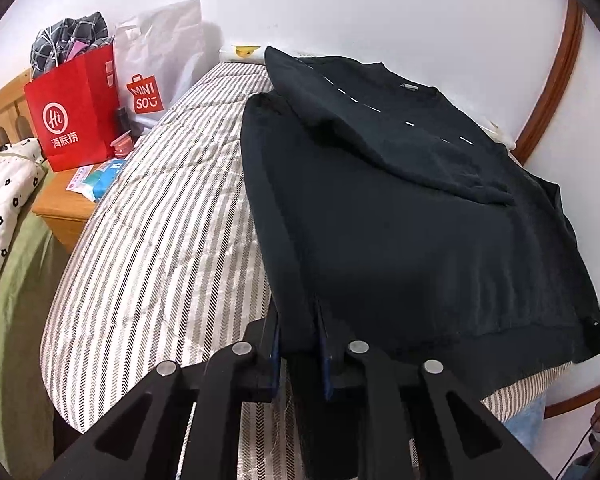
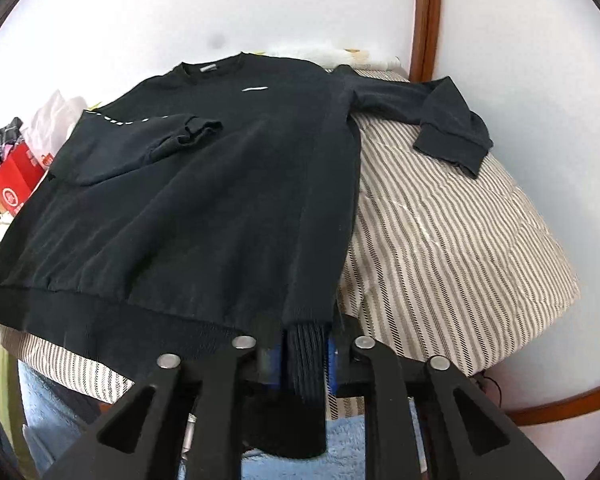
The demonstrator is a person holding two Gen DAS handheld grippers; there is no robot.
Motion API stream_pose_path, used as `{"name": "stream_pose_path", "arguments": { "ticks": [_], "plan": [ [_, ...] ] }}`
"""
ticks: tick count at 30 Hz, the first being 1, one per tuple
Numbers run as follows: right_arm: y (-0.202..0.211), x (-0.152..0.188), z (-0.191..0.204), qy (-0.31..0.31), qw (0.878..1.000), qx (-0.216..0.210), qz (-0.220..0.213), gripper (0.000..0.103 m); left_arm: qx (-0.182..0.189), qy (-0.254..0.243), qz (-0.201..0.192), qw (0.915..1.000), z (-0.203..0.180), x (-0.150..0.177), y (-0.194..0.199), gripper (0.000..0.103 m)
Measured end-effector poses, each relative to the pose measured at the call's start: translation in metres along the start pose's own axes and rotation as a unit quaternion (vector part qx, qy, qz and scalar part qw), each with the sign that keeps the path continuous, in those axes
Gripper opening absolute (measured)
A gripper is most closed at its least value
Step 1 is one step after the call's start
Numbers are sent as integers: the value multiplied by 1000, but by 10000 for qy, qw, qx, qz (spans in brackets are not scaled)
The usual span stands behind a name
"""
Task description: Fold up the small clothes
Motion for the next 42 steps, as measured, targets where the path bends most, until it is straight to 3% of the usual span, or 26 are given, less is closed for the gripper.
{"name": "stream_pose_path", "arguments": {
  "ticks": [1, 3, 6, 12, 20, 28, 29, 30, 32, 34, 36, 42],
  "plan": [
    [4, -4, 0, -44, 10000, 39, -25, 40, 48, 10, -34, 10000, 0, -3, 2, 17],
    [16, -15, 3, -28, 9994, 237, -258, 53, 78, 23, -92, 9999, 0, -10, 6, 20],
    [30, -36, 22, 205, 9982, 302, -486, 54, 12, 30, -140, 9999, 0, -27, 8, 32],
    [21, -96, 81, 564, 9966, -39, -600, 57, -83, 88, -265, 9996, 5, -68, 8, 57],
    [-50, -158, 132, 574, 9976, -384, -68, 58, -138, -12, -256, 9996, 12, -113, -12, 59],
    [-129, -181, 142, 76, 9957, -625, 675, 58, -108, -157, 80, 9998, 19, -130, -56, 59],
    [-133, -185, 143, -24, 9961, -656, 587, 58, -110, -131, 104, 9998, 21, -132, -61, 59],
    [-134, -188, 144, -54, 9967, -633, 497, 56, -102, -92, 123, 9998, 23, -134, -65, 59],
    [-136, -196, 150, 1, 9980, -497, 399, 43, -64, 21, 187, 9998, 26, -140, -75, 59],
    [-137, -203, 161, 165, 9974, -594, 371, 15, -100, 125, 228, 9996, 28, -144, -82, 59],
    [-134, -211, 169, 278, 9968, -660, 359, 12, -170, 191, 297, 9992, 31, -146, -89, 59],
    [-74, -238, 154, 462, 9963, -554, -476, 12, -266, 180, 351, 9989, 30, -142, -94, 59]
  ]
}}
Point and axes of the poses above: each gripper's, at about its wrist camera, not at the fingertips, and y roughly against the way its jaws point, z to its left, x to its underside, the point moved 6 cm from there along -y, roughly the way its jaws point, and after that the axes turned 10 degrees about z, right-handed, at the moved point
